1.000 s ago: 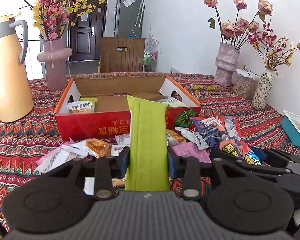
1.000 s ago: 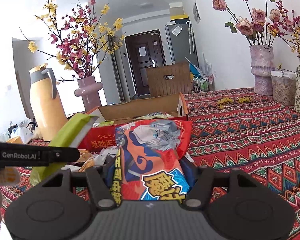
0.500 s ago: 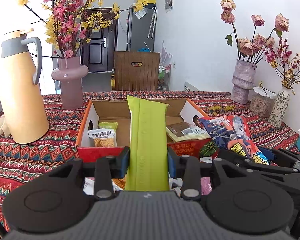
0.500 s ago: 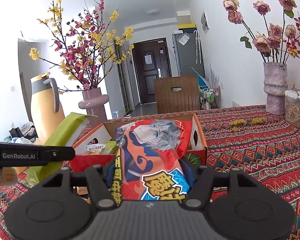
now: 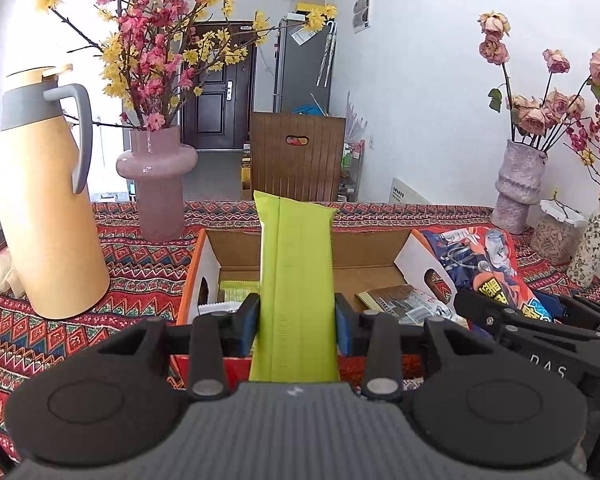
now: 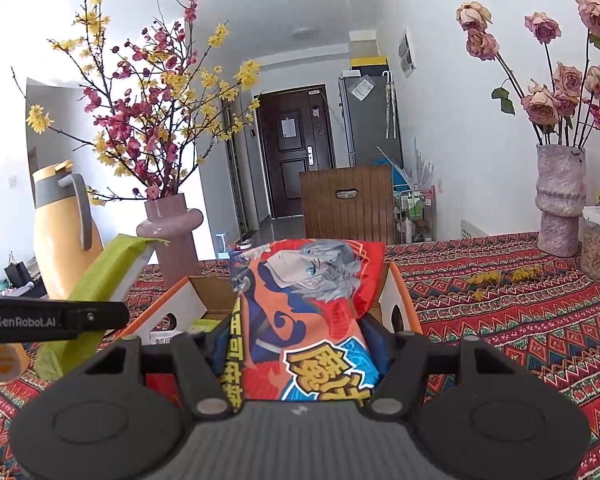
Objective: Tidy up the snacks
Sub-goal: 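Carry the anime bag and green bar over the box with both grippers, then open both grippers to drop the bag and bar into the box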
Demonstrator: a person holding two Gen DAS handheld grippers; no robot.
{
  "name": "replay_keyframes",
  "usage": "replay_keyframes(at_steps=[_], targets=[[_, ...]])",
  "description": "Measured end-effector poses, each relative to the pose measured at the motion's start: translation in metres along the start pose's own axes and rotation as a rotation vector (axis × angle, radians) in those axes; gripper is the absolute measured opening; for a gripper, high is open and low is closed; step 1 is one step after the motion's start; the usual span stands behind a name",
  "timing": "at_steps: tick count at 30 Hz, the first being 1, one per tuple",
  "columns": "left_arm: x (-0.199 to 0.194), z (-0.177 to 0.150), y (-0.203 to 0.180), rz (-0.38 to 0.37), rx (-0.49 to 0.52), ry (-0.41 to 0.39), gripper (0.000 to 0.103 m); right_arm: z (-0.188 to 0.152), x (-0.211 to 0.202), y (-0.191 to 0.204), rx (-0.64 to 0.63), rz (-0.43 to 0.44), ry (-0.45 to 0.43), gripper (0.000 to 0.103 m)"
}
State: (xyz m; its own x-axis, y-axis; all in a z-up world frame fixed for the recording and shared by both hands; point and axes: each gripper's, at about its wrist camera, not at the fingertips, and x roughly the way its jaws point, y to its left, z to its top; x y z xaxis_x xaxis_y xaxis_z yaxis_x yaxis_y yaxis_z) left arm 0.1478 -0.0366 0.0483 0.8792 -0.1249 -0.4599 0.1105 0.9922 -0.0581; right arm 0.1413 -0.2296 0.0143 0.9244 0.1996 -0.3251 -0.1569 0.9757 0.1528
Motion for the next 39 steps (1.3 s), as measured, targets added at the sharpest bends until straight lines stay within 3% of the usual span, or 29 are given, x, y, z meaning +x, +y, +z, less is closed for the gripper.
replay_keyframes(at_steps=[16,26,34,35,36,37,38,39], targets=[[0.065,0.026,0.020,0.048,-0.096,0.006,0.038,0.023,0.079,0.009,-0.047,-0.041,0.046,0.063],[0.104,0.010,0.038,0.094,-0.132,0.068,0.038,0.009,0.106,0.004,-0.029,-0.045,0.076,0.063],[0.105,0.003,0.039,0.088,-0.138,0.077,0.040,0.001,0.114,-0.001,-0.009,-0.039,0.113,0.065],[0.103,0.003,0.039,0.092,-0.141,0.068,0.043,0.002,0.113,-0.002,-0.003,-0.043,0.112,0.069],[0.100,0.004,0.039,0.091,-0.144,0.055,0.053,0.002,0.112,-0.004,0.009,-0.042,0.108,0.073],[0.097,0.004,0.039,0.093,-0.148,0.041,0.061,0.002,0.109,-0.005,0.018,-0.043,0.098,0.086],[0.093,0.004,0.039,0.103,-0.152,0.022,0.083,0.003,0.107,-0.006,0.025,-0.044,0.087,0.097],[0.089,0.004,0.039,0.117,-0.154,0.001,0.100,0.003,0.105,-0.007,0.031,-0.044,0.077,0.101]])
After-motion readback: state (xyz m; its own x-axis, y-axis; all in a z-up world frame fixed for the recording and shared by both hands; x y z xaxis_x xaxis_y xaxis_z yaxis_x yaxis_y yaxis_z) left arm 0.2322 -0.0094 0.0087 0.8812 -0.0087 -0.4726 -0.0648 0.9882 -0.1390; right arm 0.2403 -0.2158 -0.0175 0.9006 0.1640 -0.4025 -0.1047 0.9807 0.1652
